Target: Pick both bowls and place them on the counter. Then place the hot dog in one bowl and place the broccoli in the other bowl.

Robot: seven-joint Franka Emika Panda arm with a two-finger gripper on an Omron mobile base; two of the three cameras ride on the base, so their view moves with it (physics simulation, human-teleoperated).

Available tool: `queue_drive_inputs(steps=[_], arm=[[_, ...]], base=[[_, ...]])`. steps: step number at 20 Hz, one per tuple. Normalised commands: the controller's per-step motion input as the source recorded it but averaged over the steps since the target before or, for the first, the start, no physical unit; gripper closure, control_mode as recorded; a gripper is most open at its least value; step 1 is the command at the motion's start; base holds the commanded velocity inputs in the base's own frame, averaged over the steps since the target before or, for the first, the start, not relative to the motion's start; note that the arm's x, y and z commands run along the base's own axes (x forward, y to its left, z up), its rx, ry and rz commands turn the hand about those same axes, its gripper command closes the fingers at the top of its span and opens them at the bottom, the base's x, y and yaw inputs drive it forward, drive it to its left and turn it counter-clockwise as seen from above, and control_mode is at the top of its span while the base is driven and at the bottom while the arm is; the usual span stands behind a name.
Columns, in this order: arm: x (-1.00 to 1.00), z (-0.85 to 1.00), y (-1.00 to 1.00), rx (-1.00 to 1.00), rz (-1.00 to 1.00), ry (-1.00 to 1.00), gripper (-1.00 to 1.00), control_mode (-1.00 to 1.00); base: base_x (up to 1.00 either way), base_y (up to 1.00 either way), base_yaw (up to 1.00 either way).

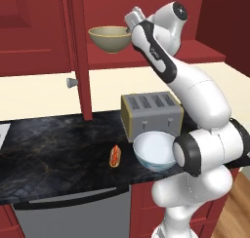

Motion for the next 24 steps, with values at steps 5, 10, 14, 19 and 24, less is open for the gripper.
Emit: queue_drive_inputs(steps=[5,10,14,19,24], arm=[[0.32,-0.05,0.17,0.00,0.00,0.00,-1.00,-1.00],[0.27,-0.05,0.14,0.00,0.00,0.01,-1.00,-1.00],[0.14,-0.04,0.10,0.00,0.00,0.01,-1.00,-1.00],[0.07,-0.09,0.07,0.00,0.00,0.03,-1.00,-1.00],[0.12,-0.13,0.11,0.00,0.00,0.06,-1.00,-1.00]], base=[[0.00,0.00,0.00],[0.00,0.00,0.00],[0.00,0.00,0.00],[0.00,0.00,0.00],[0.00,0.00,0.00]])
